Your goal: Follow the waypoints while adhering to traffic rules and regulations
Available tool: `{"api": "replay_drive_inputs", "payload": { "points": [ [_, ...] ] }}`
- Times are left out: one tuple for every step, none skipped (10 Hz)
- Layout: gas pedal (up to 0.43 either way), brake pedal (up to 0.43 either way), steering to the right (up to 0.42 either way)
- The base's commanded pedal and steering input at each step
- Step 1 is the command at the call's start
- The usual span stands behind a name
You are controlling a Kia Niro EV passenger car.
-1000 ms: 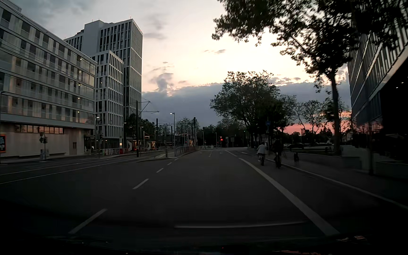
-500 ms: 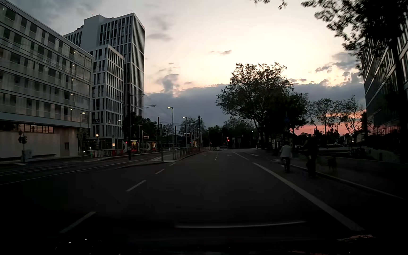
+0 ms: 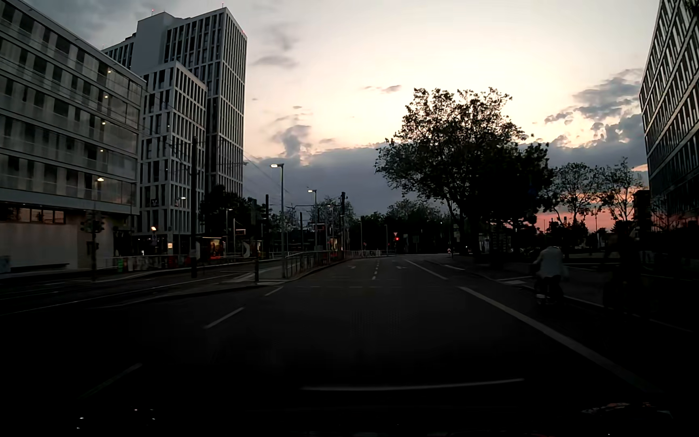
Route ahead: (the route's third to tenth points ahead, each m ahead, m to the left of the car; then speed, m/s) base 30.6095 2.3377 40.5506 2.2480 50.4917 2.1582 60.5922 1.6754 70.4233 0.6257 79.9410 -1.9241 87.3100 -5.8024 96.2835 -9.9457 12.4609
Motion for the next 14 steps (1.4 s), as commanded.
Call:
{"api": "replay_drive_inputs", "payload": {
  "points": [
    [0.067,0.0,-0.005],
    [0.067,0.0,-0.005],
    [0.067,0.0,-0.005],
    [0.067,0.0,-0.005],
    [0.067,0.0,-0.004],
    [0.067,0.0,-0.004],
    [0.067,0.0,-0.004],
    [0.067,0.0,-0.003],
    [0.067,0.0,-0.003],
    [0.067,0.0,-0.002],
    [0.067,0.0,-0.002],
    [0.067,0.0,-0.002],
    [0.067,0.0,-0.001],
    [0.02,0.0,-0.001]
  ]
}}
